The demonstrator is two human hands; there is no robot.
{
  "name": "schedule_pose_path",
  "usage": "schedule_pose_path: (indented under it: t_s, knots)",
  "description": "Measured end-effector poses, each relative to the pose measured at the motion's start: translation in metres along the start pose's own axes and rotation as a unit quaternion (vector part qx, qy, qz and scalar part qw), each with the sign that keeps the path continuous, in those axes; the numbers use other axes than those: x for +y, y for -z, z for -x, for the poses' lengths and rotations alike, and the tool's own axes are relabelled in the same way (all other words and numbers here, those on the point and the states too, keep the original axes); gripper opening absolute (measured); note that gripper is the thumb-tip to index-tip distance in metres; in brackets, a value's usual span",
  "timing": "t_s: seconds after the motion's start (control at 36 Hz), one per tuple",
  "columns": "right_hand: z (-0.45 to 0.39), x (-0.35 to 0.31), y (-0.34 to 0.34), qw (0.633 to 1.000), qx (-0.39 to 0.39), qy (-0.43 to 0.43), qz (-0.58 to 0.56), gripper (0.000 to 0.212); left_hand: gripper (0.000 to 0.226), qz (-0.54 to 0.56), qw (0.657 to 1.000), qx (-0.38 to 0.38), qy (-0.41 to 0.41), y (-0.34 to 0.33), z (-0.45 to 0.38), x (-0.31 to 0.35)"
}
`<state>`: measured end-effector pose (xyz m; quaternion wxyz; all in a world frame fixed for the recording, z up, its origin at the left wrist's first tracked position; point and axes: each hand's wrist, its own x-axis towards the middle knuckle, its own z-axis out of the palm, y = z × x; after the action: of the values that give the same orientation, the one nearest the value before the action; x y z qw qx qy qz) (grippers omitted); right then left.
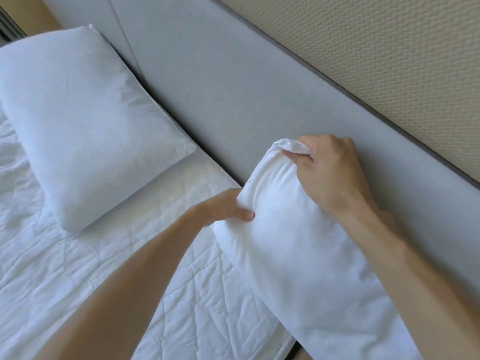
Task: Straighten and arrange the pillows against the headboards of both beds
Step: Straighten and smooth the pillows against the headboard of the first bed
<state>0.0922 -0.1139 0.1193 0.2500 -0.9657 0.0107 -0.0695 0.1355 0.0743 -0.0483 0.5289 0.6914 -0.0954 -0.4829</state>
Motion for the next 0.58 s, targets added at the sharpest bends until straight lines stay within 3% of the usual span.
schedule_pose_path:
  t_s: [0.19, 0.28, 0.39, 0.58]
  knots:
    - [0.006, -0.002, 0.016, 0.999, 0.035, 0.023, -0.001, 0.049, 0.035, -0.114, 0.990, 0.065, 0.045, 0.007, -0.027, -0.059]
    - [0.006, -0.002, 0.025, 0.999, 0.034, 0.016, 0.013, 0.050, 0.010, -0.145, 0.978, 0.143, 0.036, 0.007, -0.030, -0.085]
    - [0.005, -0.002, 0.029, 0.999, 0.047, 0.014, 0.019, 0.051, 0.024, -0.084, 0.962, 0.259, 0.025, 0.001, -0.026, -0.118]
    - [0.011, -0.009, 0.025, 0.999, 0.034, -0.037, 0.011, 0.044, 0.045, -0.094, 0.930, 0.354, 0.045, -0.007, -0.008, -0.145]
